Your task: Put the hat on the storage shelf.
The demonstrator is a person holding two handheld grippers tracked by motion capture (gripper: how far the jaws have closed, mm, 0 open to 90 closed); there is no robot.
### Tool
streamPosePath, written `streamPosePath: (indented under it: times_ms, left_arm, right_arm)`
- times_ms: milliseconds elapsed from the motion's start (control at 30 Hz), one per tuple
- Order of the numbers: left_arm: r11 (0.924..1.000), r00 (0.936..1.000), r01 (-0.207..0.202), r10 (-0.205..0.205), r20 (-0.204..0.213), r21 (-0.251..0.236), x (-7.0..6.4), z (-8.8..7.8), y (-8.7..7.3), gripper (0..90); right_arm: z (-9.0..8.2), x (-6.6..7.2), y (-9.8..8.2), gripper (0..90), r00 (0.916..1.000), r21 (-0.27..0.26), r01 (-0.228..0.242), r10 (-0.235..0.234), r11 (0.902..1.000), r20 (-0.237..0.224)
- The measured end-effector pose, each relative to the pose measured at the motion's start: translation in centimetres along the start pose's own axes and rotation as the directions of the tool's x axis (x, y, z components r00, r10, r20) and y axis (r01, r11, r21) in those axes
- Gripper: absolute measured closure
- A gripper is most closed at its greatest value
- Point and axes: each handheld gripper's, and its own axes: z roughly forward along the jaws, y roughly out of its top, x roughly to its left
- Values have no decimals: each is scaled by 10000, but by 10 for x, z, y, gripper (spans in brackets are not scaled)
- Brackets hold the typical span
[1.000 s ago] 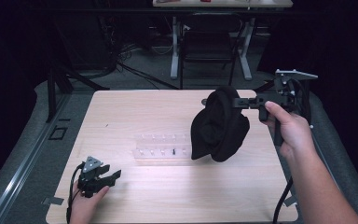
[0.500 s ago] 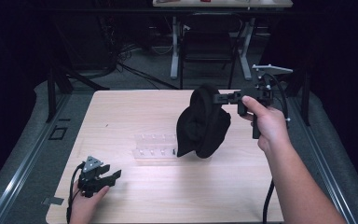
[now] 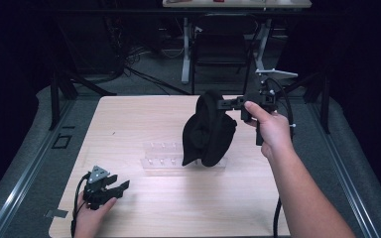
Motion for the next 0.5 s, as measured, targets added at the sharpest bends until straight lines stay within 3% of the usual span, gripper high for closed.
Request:
streamPosePath:
  times_ms: [300,500]
  left_arm:
    - [9999,9999,-132,132,-24,-72,-4,-1,2,445]
    - [9994,9995,-257,262,199,-237,-9,-6,7,447]
  right_arm:
    - [4,-1,-1,885,9999,-129,-35,37,9999,93]
    - [10,-2,-2,884,9999,-114,-101,101,9999,-47]
